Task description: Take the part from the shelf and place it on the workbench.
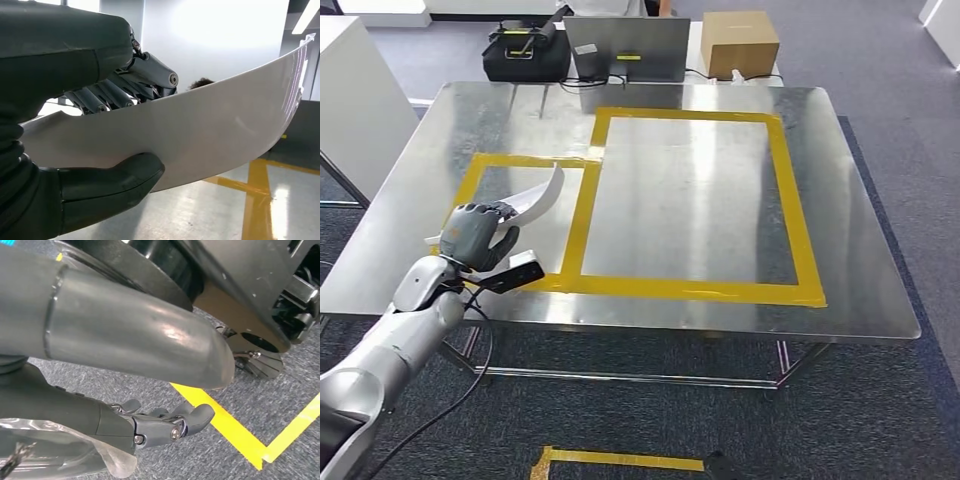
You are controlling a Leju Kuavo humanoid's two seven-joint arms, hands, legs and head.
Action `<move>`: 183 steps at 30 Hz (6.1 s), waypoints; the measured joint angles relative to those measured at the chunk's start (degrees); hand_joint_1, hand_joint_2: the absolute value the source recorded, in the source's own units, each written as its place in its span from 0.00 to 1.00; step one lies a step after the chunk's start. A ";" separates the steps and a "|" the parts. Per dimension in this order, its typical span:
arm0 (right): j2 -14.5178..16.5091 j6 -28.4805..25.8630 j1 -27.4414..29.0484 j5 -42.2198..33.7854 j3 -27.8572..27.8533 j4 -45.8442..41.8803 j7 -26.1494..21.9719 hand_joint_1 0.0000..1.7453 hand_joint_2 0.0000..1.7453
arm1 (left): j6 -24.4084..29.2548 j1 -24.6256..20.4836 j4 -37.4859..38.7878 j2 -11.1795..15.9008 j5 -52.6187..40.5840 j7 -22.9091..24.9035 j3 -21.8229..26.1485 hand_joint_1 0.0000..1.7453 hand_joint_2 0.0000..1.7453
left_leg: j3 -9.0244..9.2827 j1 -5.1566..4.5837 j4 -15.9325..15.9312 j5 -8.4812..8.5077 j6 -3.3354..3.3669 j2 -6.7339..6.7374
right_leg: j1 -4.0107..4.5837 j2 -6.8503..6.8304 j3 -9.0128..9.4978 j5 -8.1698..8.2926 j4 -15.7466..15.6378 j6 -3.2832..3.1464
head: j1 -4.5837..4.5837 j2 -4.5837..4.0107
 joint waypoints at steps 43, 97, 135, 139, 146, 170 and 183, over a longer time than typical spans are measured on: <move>0.05 0.32 0.84 0.09 -1.37 -0.02 -0.20 0.00 0.00 | -2.27 0.19 -1.00 -3.96 -0.01 -0.57 1.94 0.00 0.00 | 2.09 -0.72 -5.76 2.17 3.30 0.01 | 0.13 -0.06 -6.58 -7.67 15.30 2.46 | 0.44 -0.01; 1.07 -1.37 3.55 -5.17 -13.39 0.09 -0.05 0.00 0.00 | -14.01 45.47 -35.49 -4.44 35.52 -5.35 21.93 0.00 0.00 | 10.16 -1.35 -7.55 -3.39 1.64 0.34 | 0.79 -0.51 -0.57 2.22 -0.79 0.70 | 0.29 0.00; 1.93 1.59 3.50 -0.99 -14.67 0.13 4.05 0.00 0.00 | -16.98 44.62 9.84 -7.48 17.65 22.42 22.34 0.00 0.00 | 6.90 -1.16 -7.88 -0.13 3.76 -0.49 | 0.56 -0.52 -5.93 -8.08 14.05 2.18 | 0.68 0.01; 1.93 1.79 3.59 -0.28 -14.59 0.13 4.14 0.00 0.00 | -16.99 44.94 10.27 -8.53 16.63 23.45 21.19 0.00 0.00 | 4.67 -1.15 -7.40 1.61 3.18 -2.29 | 0.47 1.12 1.57 -5.59 6.67 1.97 | 0.68 0.01; 1.97 2.20 3.71 1.12 -14.33 0.13 4.65 0.00 0.00 | -17.08 44.87 10.37 -9.97 15.46 24.20 19.76 0.00 0.00 | 2.04 -1.03 -4.95 1.88 1.05 -4.29 | 0.38 2.02 6.86 -3.71 -2.10 -0.34 | 0.47 0.01; 2.04 2.93 3.91 2.12 -13.62 0.10 4.74 0.00 0.00 | -17.61 44.90 10.61 -10.50 15.75 24.90 19.35 0.00 0.00 | 4.08 -1.54 -6.34 1.60 4.08 -3.82 | 0.45 1.86 2.21 -4.71 5.15 1.58 | 0.64 0.01; 2.02 3.95 4.17 2.82 -13.00 0.13 4.90 0.00 0.00 | -17.43 45.56 10.82 -10.26 15.43 25.93 19.35 0.00 0.00 | -3.45 -0.81 9.26 -4.40 0.48 -0.23 | 0.17 -3.73 5.24 -3.13 -1.15 -0.50 | -0.28 0.01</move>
